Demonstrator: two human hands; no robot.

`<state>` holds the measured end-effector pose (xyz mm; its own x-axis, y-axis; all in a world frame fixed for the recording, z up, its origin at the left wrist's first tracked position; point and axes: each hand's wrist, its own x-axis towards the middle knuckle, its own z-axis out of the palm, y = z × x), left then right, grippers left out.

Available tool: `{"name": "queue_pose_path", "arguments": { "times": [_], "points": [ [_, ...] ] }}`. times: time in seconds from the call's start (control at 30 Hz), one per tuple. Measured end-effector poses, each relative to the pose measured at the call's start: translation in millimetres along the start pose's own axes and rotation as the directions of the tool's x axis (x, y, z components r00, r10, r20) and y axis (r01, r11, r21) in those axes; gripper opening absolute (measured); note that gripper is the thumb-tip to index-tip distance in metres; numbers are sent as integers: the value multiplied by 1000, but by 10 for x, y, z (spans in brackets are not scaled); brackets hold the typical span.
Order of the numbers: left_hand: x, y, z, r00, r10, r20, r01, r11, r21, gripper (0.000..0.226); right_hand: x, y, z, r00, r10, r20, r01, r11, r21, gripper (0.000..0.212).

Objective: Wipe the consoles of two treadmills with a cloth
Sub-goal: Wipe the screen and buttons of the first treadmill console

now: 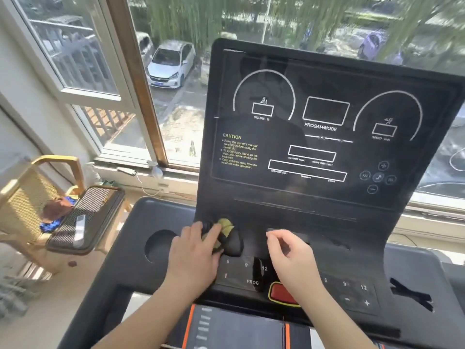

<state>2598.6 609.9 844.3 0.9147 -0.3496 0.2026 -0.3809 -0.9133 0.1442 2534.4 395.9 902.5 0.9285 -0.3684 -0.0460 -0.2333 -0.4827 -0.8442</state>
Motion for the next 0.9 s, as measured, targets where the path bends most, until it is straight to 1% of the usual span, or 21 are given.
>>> {"name": "queue_pose_path", "arguments": {
  "times": [0.03, 0.07, 0.1, 0.13, 0.17, 0.2, 0.23, 0.27, 0.3, 0.33, 0.4, 0.43, 0.47, 0.5, 0.57, 0.63, 0.67, 0.7, 0.77, 0.83, 0.9],
  "points": [
    [126, -28, -25, 988, -155, -4, 155, 988, -5, 62, 11, 6, -26, 1000, 0, -11, 0, 1000, 5, 21],
    [211, -1, -40, 957, -289, 18, 289, 957, -17, 62, 17, 23, -58, 1000, 5, -25, -5, 1000, 10, 22],
    [245, 73, -45, 937, -347, 46, 348, 937, -26, 63, 16, 38, -96, 999, 18, -40, -18, 1000, 21, 23],
    [243, 175, -30, 945, -321, 62, 324, 945, -44, 65, 19, 61, -138, 998, 36, -56, -34, 999, 37, 23],
    [213, 293, -5, 969, -232, 89, 237, 970, -53, 67, 26, 93, -190, 996, 54, -76, -50, 997, 57, 24],
    [167, 400, 30, 989, -92, 117, 98, 994, -46, 70, 41, 131, -249, 993, 67, -99, -60, 995, 73, 24],
    [148, 463, 74, 992, 53, 112, -50, 998, -28, 72, 53, 152, -319, 990, 76, -119, -67, 995, 80, 25],
    [184, 483, 97, 983, 151, 102, -150, 989, -14, 72, 63, 175, -395, 987, 86, -134, -75, 994, 82, 26],
    [261, 490, 94, 979, 184, 85, -184, 983, -5, 70, 70, 191, -475, 984, 100, -148, -88, 992, 86, 26],
    [335, 511, 78, 985, 159, 67, -159, 987, -6, 67, 75, 220, -558, 980, 113, -163, -99, 991, 91, 26],
    [395, 649, 19, 997, 34, 72, -30, 998, -53, 63, 80, 287, -731, 973, 131, -189, -116, 989, 91, 27],
    [397, 771, -7, 997, 7, 78, 0, 996, -89, 61, 88, 340, -808, 968, 137, -209, -121, 989, 89, 28],
    [400, 911, -6, 995, 28, 93, -18, 994, -106, 60, 102, 401, -872, 961, 144, -236, -127, 988, 85, 28],
    [409, 1070, 23, 989, 93, 117, -83, 993, -87, 61, 116, 472, -928, 949, 155, -276, -137, 987, 82, 26],
    [486, 1467, 50, 952, 245, 182, -243, 969, -33, 67, 147, 625, -1032, 909, 179, -377, -169, 984, 59, 21],
    [611, 1940, 5, 927, 326, 186, -327, 945, -25, 70, 185, 719, -1189, 860, 257, -440, -244, 966, 88, 44],
    [654, 2174, -11, 915, 355, 189, -356, 934, -30, 70, 205, 748, -1278, 843, 297, -449, -272, 955, 122, 50],
    [673, 2384, 10, 899, 393, 194, -393, 919, -38, 70, 228, 780, -1363, 838, 332, -432, -287, 943, 167, 50],
    [656, 2721, 123, 857, 465, 219, -464, 884, -61, 71, 267, 864, -1495, 851, 390, -351, -308, 913, 268, 42],
    [605, 2879, 248, 827, 513, 229, -514, 856, -63, 72, 290, 979, -1580, 856, 420, -300, -339, 896, 286, 43],
    [616, 2876, 245, 795, 577, 188, -578, 814, -52, 80, 333, 1046, -1657, 846, 448, -290, -360, 880, 309, 41]
  ]
}}
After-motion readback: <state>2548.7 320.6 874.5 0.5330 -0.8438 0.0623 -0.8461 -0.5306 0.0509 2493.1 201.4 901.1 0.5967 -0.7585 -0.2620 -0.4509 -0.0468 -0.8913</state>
